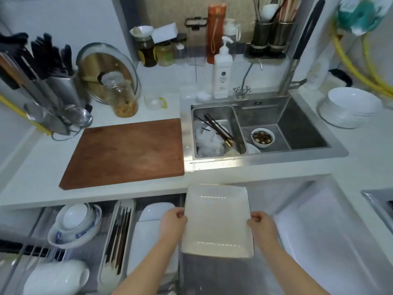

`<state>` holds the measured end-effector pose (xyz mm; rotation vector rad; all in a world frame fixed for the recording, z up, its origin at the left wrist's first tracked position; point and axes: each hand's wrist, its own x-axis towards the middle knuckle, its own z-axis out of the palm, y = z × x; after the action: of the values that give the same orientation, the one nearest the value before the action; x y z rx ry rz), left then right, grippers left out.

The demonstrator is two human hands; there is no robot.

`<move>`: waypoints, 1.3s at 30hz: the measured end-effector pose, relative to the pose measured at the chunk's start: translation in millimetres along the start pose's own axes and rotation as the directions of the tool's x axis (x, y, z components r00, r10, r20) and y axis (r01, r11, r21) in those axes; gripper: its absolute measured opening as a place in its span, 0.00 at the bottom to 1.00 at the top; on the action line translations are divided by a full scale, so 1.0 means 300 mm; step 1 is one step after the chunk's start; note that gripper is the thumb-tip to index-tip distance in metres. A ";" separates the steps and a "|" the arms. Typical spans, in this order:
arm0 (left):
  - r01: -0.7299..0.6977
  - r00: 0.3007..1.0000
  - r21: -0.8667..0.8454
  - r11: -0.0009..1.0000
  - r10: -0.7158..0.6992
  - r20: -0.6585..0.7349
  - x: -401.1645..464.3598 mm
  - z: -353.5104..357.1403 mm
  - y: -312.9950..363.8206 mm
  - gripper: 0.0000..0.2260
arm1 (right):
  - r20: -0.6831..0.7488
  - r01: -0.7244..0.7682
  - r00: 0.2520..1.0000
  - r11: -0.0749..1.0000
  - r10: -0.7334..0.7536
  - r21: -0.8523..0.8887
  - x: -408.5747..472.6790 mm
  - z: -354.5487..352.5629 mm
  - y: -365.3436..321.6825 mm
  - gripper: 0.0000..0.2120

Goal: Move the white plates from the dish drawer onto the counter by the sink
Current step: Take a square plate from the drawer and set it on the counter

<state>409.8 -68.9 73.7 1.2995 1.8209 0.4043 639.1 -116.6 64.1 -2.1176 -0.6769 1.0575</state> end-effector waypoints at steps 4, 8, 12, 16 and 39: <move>-0.064 0.997 -0.087 0.994 0.067 0.029 -0.019 0.155 0.208 0.16 | -0.082 0.046 0.996 0.996 -0.040 0.073 0.064 -0.244 -0.011 0.08; -0.195 0.975 -0.113 0.974 0.205 0.083 -0.019 0.313 0.442 0.16 | -0.206 0.064 0.978 0.989 -0.035 0.134 0.143 -0.473 -0.022 0.08; -0.300 0.939 -0.117 0.947 0.315 0.141 -0.017 0.425 0.669 0.16 | -0.323 0.093 0.946 0.984 -0.038 0.155 0.215 -0.674 -0.054 0.09; -0.378 0.901 -0.100 0.920 0.391 0.187 0.034 0.542 0.861 0.15 | -0.414 0.083 0.910 0.977 0.005 0.195 0.306 -0.822 -0.075 0.10; -0.650 0.618 -0.012 0.760 0.537 0.574 0.465 1.129 1.637 0.15 | -0.600 -0.010 0.647 0.793 0.470 0.609 0.862 -1.088 -0.095 0.08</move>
<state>962.1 188.3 139.9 1.9347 0.9125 0.1576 1044.6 -27.7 107.1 -1.8725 0.3280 0.3494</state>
